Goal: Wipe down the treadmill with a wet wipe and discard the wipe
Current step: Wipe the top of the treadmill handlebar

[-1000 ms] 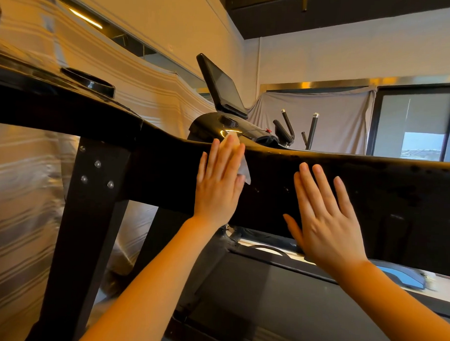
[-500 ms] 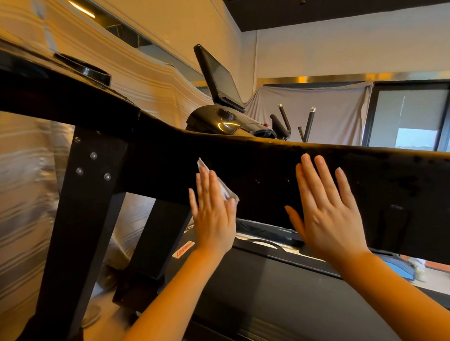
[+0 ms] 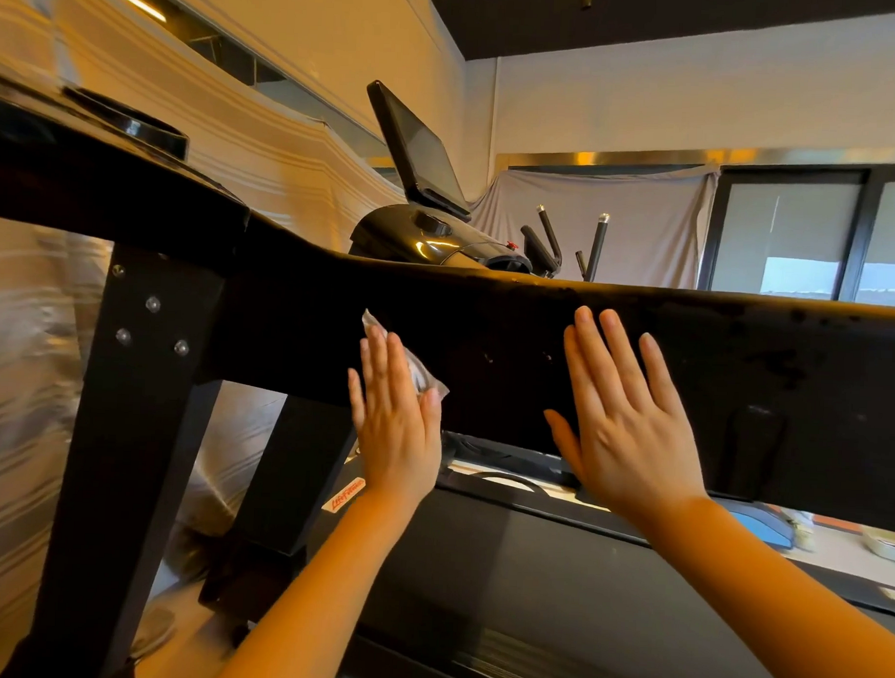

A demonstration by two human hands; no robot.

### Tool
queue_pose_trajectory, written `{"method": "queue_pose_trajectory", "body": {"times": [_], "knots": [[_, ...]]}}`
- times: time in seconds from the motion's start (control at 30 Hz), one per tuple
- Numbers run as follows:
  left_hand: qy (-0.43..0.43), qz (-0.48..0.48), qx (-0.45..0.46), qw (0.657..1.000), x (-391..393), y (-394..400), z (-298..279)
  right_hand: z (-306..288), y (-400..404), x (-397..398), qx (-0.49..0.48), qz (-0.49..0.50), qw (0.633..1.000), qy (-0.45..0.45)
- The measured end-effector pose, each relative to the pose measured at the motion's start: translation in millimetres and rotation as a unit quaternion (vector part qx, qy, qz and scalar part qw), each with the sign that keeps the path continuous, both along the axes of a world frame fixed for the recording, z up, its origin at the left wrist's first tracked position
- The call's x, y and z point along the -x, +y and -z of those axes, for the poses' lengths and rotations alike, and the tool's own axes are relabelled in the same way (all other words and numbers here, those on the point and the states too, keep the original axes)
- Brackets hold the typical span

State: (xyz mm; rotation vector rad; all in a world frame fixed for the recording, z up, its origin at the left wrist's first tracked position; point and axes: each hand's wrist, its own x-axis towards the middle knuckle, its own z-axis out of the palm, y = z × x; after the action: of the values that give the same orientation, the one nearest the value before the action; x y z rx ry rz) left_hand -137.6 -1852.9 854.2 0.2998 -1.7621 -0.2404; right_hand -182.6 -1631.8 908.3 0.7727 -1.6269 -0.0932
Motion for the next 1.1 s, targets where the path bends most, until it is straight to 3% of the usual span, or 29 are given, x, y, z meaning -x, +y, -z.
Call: {"method": "queue_pose_trajectory", "body": {"times": [0.17,0.43,0.57,0.7,0.93,1.1], "knots": [[0.018,-0.001,0.018,1.000,1,7,-42,-1,0,0,-0.004,0.007,1.000,0.001],[-0.027,-0.007,0.072,0.997,-2,18,21,-1,0,1,-0.002,0.001,1.000,0.002],[-0.032,-0.001,0.117,0.993,-1,31,-16,0,1,1,-0.004,0.004,1.000,0.001],[-0.001,0.013,0.100,0.995,3,40,-57,0,1,2,-0.005,0.001,1.000,0.001],[-0.044,0.013,0.141,0.989,-1,37,16,0,1,1,0.000,-0.008,1.000,0.007],[-0.029,-0.006,0.136,0.990,1,39,-31,0,1,1,-0.003,-0.001,1.000,0.007]]}}
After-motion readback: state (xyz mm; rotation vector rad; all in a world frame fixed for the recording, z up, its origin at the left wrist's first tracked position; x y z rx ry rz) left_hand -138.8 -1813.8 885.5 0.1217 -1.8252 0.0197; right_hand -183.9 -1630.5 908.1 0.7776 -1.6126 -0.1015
